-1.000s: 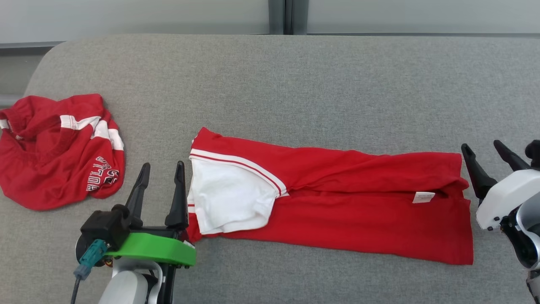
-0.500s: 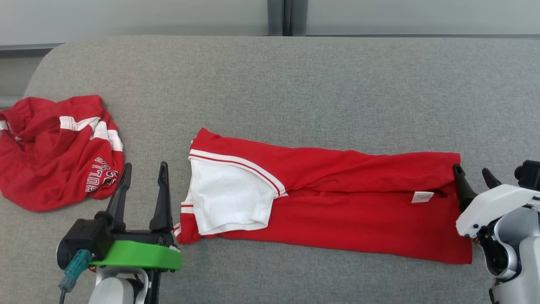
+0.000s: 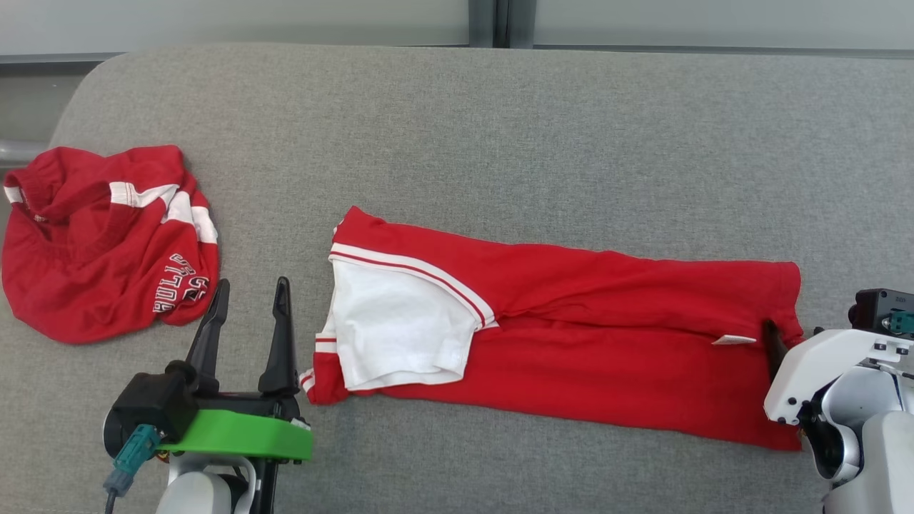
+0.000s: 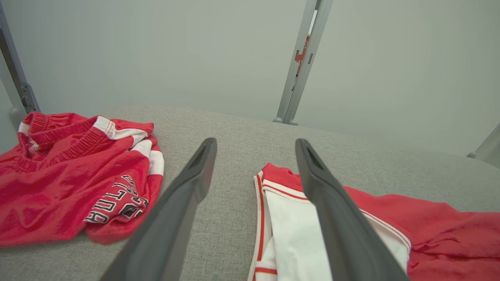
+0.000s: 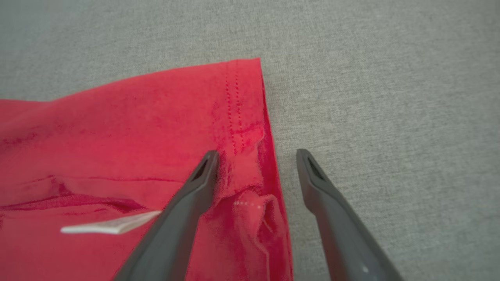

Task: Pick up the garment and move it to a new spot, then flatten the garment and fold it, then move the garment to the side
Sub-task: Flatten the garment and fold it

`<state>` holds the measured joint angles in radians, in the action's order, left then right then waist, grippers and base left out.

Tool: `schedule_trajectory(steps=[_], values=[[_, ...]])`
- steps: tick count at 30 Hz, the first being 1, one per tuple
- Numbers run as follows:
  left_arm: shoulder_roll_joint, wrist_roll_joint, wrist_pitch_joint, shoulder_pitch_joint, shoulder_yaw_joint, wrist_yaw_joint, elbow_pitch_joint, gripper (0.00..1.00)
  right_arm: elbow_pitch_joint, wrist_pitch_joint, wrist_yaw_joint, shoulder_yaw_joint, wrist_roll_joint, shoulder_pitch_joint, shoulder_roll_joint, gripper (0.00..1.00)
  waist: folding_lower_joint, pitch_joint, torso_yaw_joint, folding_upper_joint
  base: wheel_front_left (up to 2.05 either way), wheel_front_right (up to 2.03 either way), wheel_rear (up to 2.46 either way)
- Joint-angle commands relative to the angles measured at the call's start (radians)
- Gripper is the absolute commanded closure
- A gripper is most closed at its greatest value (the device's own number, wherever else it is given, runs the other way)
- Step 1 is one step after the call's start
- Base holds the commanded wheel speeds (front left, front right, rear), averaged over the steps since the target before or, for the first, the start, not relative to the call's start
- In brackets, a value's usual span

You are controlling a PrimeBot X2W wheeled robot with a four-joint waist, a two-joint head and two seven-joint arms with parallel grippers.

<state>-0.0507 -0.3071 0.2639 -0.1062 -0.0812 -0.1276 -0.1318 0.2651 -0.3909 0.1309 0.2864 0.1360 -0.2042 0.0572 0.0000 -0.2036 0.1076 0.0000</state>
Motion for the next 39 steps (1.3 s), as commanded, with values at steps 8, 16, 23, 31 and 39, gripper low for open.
schedule_trajectory(steps=[8, 16, 23, 31, 39], values=[[0.0, 0.0, 0.0, 0.002, -0.006, -0.005, -0.007, 0.0, 0.059, -0.038, 0.0, -0.023, 0.055, 0.034, -0.008, 0.0, 0.0, -0.001, 0.005, 0.0, 0.0, 0.0, 0.0], [0.0, -0.003, 0.0, 0.009, -0.015, -0.005, -0.012, 0.0, 0.112, -0.052, 0.001, -0.076, 0.063, 0.022, -0.016, 0.98, 0.0, 0.003, 0.006, 0.0, 0.0, 0.0, 0.0], [0.0, 0.014, 0.0, 0.012, -0.015, -0.005, -0.013, 0.0, 0.069, -0.003, -0.002, -0.012, -0.04, -0.017, -0.001, 1.0, 0.0, 0.003, 0.0, 0.0, 0.0, 0.0, 0.0], [0.0, 0.021, 0.0, 0.007, -0.02, -0.005, -0.021, 0.0, -0.014, 0.025, -0.001, 0.141, -0.145, -0.029, 0.062, 1.0, 0.0, 0.001, -0.004, 0.0, 0.0, 0.0, 0.0], [0.0, 0.023, 0.0, 0.0, -0.025, -0.005, -0.015, 0.0, -0.139, -0.016, -0.001, 0.338, -0.236, 0.008, 0.131, 1.0, 0.0, 0.0, 0.0, 0.0, 0.0, 0.0, 0.0]])
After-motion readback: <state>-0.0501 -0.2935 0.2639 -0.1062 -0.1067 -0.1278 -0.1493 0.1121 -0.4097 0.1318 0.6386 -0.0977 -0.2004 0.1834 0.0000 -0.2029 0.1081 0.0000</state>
